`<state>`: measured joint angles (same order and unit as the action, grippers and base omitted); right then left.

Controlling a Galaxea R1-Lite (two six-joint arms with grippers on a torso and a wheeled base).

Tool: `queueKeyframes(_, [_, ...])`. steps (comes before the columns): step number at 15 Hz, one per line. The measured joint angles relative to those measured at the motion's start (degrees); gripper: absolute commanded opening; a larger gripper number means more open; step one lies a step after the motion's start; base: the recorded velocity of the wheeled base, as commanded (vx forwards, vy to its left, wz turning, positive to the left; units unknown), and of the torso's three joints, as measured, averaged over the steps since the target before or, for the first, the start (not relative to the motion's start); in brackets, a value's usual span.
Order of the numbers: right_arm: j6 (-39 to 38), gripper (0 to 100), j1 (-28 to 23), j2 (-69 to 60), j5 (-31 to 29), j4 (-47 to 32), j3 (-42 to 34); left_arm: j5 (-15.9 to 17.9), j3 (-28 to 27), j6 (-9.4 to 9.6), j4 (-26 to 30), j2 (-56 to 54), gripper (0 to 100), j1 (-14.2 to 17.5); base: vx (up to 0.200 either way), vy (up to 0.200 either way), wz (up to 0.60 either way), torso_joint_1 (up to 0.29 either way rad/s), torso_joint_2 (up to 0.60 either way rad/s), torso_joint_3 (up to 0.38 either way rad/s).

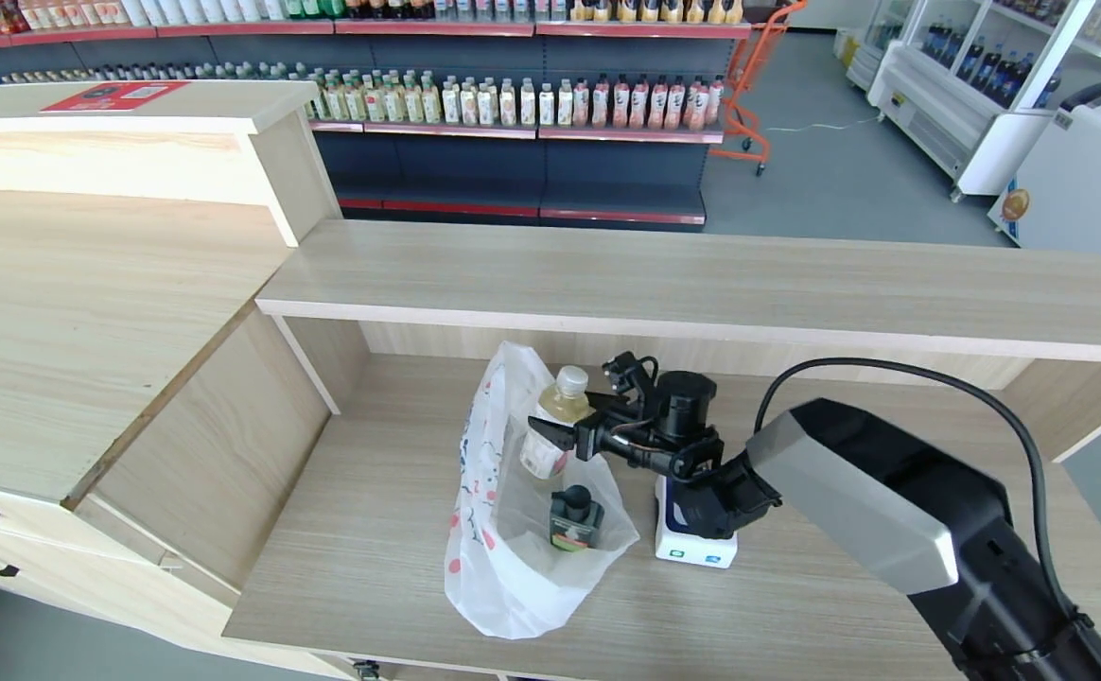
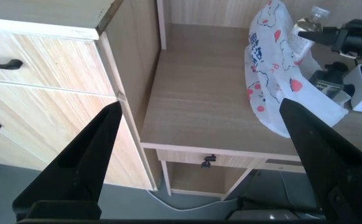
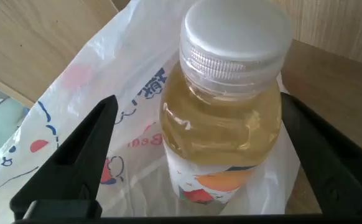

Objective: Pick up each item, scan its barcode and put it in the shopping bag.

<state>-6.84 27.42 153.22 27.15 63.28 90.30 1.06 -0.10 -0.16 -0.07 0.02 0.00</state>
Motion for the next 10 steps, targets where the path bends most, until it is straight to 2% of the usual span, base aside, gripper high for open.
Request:
queueKeyframes(4, [-7.5, 100, 0.3, -8.7, 0.4, 0.7, -10.8, 0.0, 0.0, 0.00, 0.0, 0.0, 100, 0.0, 0.000, 0.000, 0.00, 0.000, 0.00, 0.000])
queueKeyframes(10, [-8.2, 100, 1.0, -12.4, 0.3, 2.5, -14.5, 0.0, 0.0, 0.00, 0.0, 0.0, 100, 0.0, 0.000, 0.000, 0.00, 0.000, 0.00, 0.000])
